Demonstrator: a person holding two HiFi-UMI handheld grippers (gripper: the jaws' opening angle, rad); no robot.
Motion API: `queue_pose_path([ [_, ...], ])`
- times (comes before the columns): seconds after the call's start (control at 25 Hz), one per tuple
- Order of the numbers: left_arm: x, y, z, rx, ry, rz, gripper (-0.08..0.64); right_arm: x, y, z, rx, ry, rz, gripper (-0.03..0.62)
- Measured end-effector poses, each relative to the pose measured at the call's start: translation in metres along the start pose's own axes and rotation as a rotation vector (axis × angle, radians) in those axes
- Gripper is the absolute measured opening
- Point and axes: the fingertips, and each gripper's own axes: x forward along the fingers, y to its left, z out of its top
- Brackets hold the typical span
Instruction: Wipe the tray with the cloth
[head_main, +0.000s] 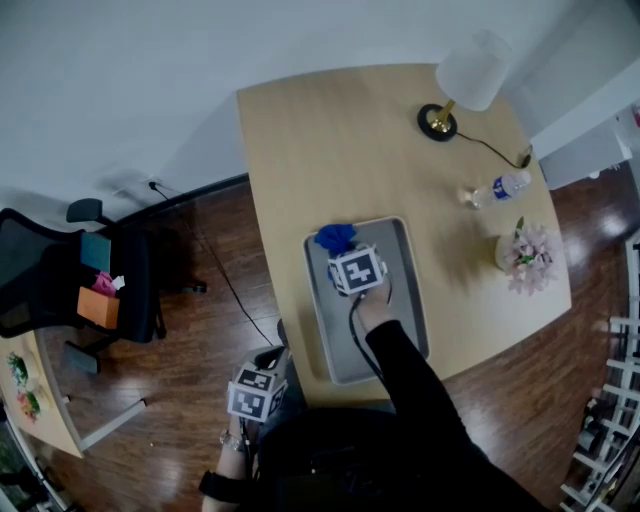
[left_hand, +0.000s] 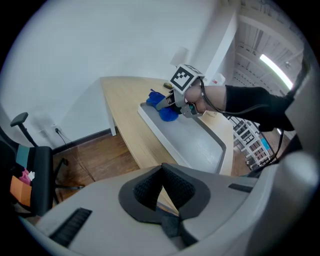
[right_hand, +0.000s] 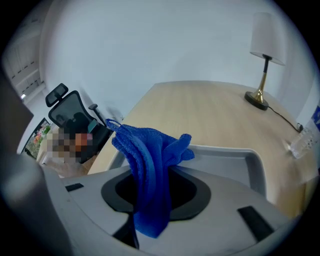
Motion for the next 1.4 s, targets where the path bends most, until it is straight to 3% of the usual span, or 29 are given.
queue_pose_path([
  [0.32, -0.008, -0.002, 0.004, -0.002, 0.004, 0.011, 0.003, 0.013, 0.048, 0.004, -0.014, -0.005, 0.059, 0.137],
  [0.56, -0.009, -0.009, 0.008, 0.015, 0.000, 0.007, 0.003, 0.006, 0.048, 0.004, 0.029, -0.013, 0.123, 0.135],
  [0.68, -0.005, -0.013, 0.007, 0.018, -0.008, 0.000, 0.003, -0.022, 0.014, 0.004, 0.055, -0.056, 0.066, 0.135],
  [0.8, -0.003, -0.016, 0.005, 0.025, -0.002, -0.004, 0.003, -0.055, -0.046, -0.007, 0.079, -0.093, -0.049, 0.135],
  [1.0, 0.001, -0.021, 0.002, 0.044, 0.007, -0.015, 0.003, -0.071, -0.119, -0.049, 0.122, -0.047, -0.153, 0.135],
  [1.12, 0.005, -0.027, 0.002, 0.059, 0.006, -0.021, 0.003, -0.064, -0.120, -0.059, 0.073, -0.023, -0.157, 0.135],
  [1.24, 0.005, -0.030, 0.004, 0.064, 0.010, -0.022, 0.003, -0.061, -0.121, -0.060, 0.006, 0.006, -0.233, 0.135],
  [1.4, 0.002, -0.028, 0.006, 0.055, 0.007, -0.024, 0.003, -0.060, -0.120, -0.063, 0.090, -0.014, -0.209, 0.135],
])
